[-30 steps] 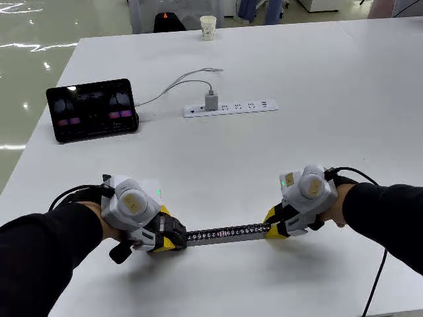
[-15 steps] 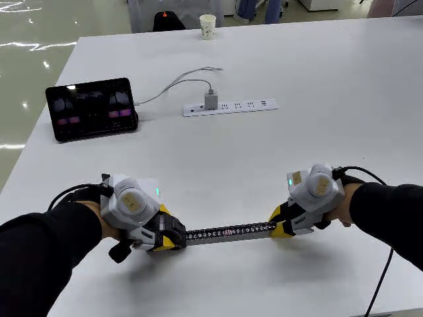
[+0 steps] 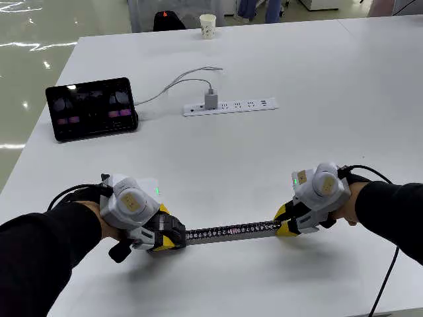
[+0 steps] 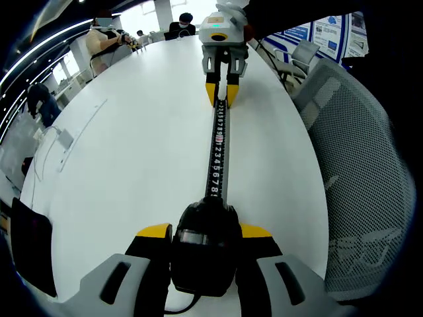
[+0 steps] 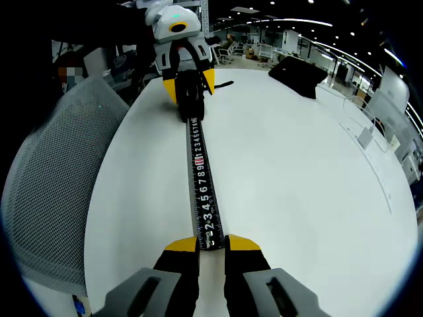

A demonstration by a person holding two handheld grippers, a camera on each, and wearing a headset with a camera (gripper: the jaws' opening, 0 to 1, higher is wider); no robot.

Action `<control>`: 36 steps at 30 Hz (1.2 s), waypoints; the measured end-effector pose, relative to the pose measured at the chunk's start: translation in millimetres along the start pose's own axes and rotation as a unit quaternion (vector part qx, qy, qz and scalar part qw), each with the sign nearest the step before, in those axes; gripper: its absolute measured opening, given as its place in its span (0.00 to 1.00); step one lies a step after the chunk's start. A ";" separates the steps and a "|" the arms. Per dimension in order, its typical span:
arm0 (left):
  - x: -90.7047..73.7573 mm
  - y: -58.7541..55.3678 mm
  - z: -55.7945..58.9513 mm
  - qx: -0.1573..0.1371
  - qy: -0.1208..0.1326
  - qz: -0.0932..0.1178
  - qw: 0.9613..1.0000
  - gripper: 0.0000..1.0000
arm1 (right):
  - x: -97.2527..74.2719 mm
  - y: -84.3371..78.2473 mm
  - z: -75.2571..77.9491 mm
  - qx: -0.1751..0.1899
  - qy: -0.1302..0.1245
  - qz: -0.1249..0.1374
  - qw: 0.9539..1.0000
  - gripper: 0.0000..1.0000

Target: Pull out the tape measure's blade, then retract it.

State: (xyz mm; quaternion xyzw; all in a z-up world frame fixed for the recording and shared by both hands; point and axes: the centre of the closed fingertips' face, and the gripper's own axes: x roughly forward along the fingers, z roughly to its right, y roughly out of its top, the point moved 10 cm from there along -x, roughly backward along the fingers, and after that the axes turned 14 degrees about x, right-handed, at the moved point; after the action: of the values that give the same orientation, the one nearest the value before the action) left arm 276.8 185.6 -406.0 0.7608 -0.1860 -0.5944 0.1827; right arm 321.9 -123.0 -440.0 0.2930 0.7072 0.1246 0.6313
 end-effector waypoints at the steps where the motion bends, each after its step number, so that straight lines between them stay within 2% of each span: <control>1: 0.1 0.1 0.0 0.000 0.000 0.000 1.000 0.32 | -0.7 -1.0 0.5 0.001 -0.001 0.000 1.000 0.10; 36: 0.3 -0.7 0.5 0.000 0.002 0.000 1.000 0.32 | -9.1 -12.7 5.8 0.003 -0.005 -0.001 1.000 0.10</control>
State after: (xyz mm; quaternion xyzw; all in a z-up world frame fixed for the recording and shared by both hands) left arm 276.4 186.0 -406.8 0.7618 -0.1861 -0.5930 0.1827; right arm 324.5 -139.4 -440.5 0.2947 0.7052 0.1199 0.6337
